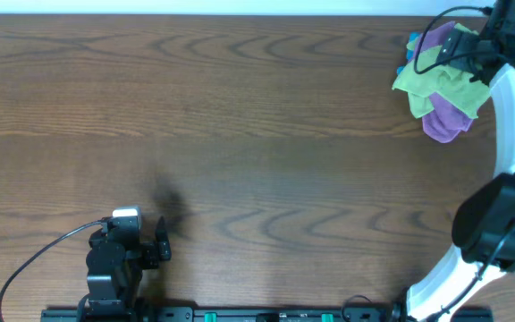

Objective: Fold the cloth
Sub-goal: 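Reach the right gripper to the cloth pile and grasp the green cloth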

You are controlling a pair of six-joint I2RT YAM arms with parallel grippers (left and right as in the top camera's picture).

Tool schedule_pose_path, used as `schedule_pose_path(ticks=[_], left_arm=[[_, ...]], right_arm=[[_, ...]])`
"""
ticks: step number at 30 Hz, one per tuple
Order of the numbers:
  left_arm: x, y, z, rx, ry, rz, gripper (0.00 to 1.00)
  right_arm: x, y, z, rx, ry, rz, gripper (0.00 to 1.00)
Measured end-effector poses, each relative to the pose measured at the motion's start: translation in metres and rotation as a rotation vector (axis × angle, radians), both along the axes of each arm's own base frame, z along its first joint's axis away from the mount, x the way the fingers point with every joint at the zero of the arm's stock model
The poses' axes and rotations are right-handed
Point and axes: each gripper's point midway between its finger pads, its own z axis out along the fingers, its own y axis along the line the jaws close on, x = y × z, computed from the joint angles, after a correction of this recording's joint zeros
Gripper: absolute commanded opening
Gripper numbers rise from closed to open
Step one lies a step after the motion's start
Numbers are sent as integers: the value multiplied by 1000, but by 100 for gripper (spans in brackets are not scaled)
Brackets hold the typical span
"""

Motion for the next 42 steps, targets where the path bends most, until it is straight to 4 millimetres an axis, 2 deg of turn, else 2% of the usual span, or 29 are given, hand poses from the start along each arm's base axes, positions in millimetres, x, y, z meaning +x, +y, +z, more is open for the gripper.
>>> schedule_pose_path(ticks=[3,8,12,15,20,24,31,35,36,37,39,40,42], left_arm=[[0,0,0,0,0,0,95],[0,0,0,0,0,0,95],[0,0,0,0,0,0,96],[0,0,0,0,0,0,95],[0,0,0,0,0,0,95],[0,0,0,0,0,0,95],[0,0,0,0,0,0,96],[0,0,0,0,0,0,95],[0,0,0,0,0,0,95],[0,0,0,0,0,0,95],[0,0,0,0,0,0,95],[0,0,0,0,0,0,96],[0,0,0,0,0,0,95]], right_arm=[[3,-5,-3,-8,-8,-22,99],[29,-3,18,19,-155,-2,99],[41,-1,17,72,-208,-11,99],[46,-7,-1,111,-203,-44,98],[52,-14,-50,154,-142,-86,96],[54,-14,-69,168,-118,-97,95],[54,-14,-79,178,-104,-107,75],[53,-14,-91,184,-80,-111,56],[53,-14,-93,184,-75,-110,50],[53,-14,-94,183,-71,-109,39],[52,-15,-95,171,-66,-99,11],[53,-15,-94,162,-65,-92,1],[53,-17,-94,143,-60,-82,1]])
